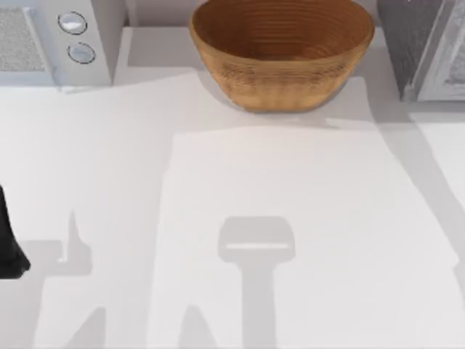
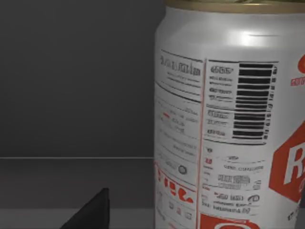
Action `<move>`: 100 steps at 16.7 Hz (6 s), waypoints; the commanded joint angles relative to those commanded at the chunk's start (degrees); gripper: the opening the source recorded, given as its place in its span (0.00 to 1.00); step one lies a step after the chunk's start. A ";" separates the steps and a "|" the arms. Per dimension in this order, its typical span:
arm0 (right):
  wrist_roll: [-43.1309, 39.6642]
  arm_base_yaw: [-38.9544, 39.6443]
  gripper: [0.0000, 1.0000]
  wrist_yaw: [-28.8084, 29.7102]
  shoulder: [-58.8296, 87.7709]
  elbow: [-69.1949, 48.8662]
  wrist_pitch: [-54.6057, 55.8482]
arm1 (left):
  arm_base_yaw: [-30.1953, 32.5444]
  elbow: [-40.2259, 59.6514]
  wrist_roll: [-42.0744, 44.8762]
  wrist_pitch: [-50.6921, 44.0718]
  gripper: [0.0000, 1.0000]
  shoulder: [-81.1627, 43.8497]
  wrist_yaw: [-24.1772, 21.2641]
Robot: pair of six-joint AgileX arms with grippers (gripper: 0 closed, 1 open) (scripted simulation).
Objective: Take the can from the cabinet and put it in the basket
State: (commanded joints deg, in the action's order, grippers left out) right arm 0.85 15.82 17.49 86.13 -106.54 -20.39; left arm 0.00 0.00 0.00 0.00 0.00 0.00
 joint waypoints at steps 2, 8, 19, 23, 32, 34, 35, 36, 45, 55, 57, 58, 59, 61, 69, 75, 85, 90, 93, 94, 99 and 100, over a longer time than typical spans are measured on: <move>0.01 -0.13 1.00 -0.17 0.80 -0.95 -0.01 | 0.00 0.00 0.00 0.00 1.00 0.00 0.00; 0.00 -2.07 1.00 -2.03 10.15 -11.08 -0.63 | 0.00 0.00 0.00 0.00 1.00 0.00 0.00; 0.00 -2.81 0.70 -2.71 13.24 -14.36 -0.80 | 0.00 0.00 0.00 0.00 1.00 0.00 0.00; 0.00 -2.81 0.40 -2.71 13.24 -14.36 -0.80 | 0.00 0.00 0.00 0.00 1.00 0.00 0.00; 0.00 -2.81 0.00 -2.71 13.24 -14.36 -0.80 | 0.00 0.00 0.00 0.00 1.00 0.00 0.00; 0.00 -2.81 0.00 -2.71 13.24 -14.36 -0.80 | 0.00 0.00 0.00 0.00 1.00 0.00 0.00; 0.00 -2.81 0.00 -2.71 13.24 -14.36 -0.80 | 0.00 0.00 0.00 0.00 1.00 0.00 0.00; 0.00 -2.81 0.00 -2.71 13.24 -14.36 -0.80 | 0.00 0.00 0.00 0.00 1.00 0.00 0.00; 0.04 5.72 0.00 5.94 -1.86 -13.59 -14.69 | 0.00 0.00 0.00 0.00 1.00 0.00 0.00; 0.09 11.25 0.00 10.97 -9.62 -11.79 -21.36 | 0.00 0.00 0.00 0.00 1.00 0.00 0.00; 0.08 10.55 0.00 10.08 -11.88 -8.79 -20.05 | 0.00 0.00 0.00 0.00 1.00 0.00 0.00; 0.05 9.99 0.00 9.41 -13.61 -6.38 -19.08 | 0.00 0.00 0.00 0.00 1.00 0.00 0.00; 0.02 9.30 0.00 8.62 -15.69 -3.35 -17.93 | 0.00 0.00 0.00 0.00 1.00 0.00 0.00; -0.06 7.54 0.00 6.70 -20.78 4.52 -15.16 | 0.00 0.00 0.00 0.00 1.00 0.00 0.00; -0.47 -2.89 0.00 -4.07 -49.85 54.94 0.51 | 0.00 0.00 0.00 0.00 1.00 0.00 0.00; -0.69 -10.98 0.00 -12.42 -72.43 90.53 12.88 | 0.00 0.00 0.00 0.00 1.00 0.00 0.00; -0.85 -15.82 0.00 -17.49 -86.13 106.54 20.39 | 0.00 0.00 0.00 0.00 1.00 0.00 0.00; -0.69 -14.34 0.00 -16.34 -82.18 103.48 21.69 | 0.00 0.00 0.00 0.00 1.00 0.00 0.00; -0.62 -11.47 0.00 -13.61 -73.17 95.72 24.76 | 0.00 0.00 0.00 0.00 1.00 0.00 0.00; -0.61 -10.27 0.00 -12.40 -69.01 92.42 26.02 | 0.00 0.00 0.00 0.00 1.00 0.00 0.00; -0.52 -3.16 0.00 -4.81 -41.97 72.44 33.37 | 0.00 0.00 0.00 0.00 1.00 0.00 0.00; -0.49 -1.61 0.00 -3.11 -35.76 68.03 34.96 | 0.00 0.00 0.00 0.00 1.00 0.00 0.00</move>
State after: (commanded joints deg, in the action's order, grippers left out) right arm 0.35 14.21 14.38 50.37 -38.51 14.57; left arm 0.00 0.00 0.00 0.00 0.00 0.00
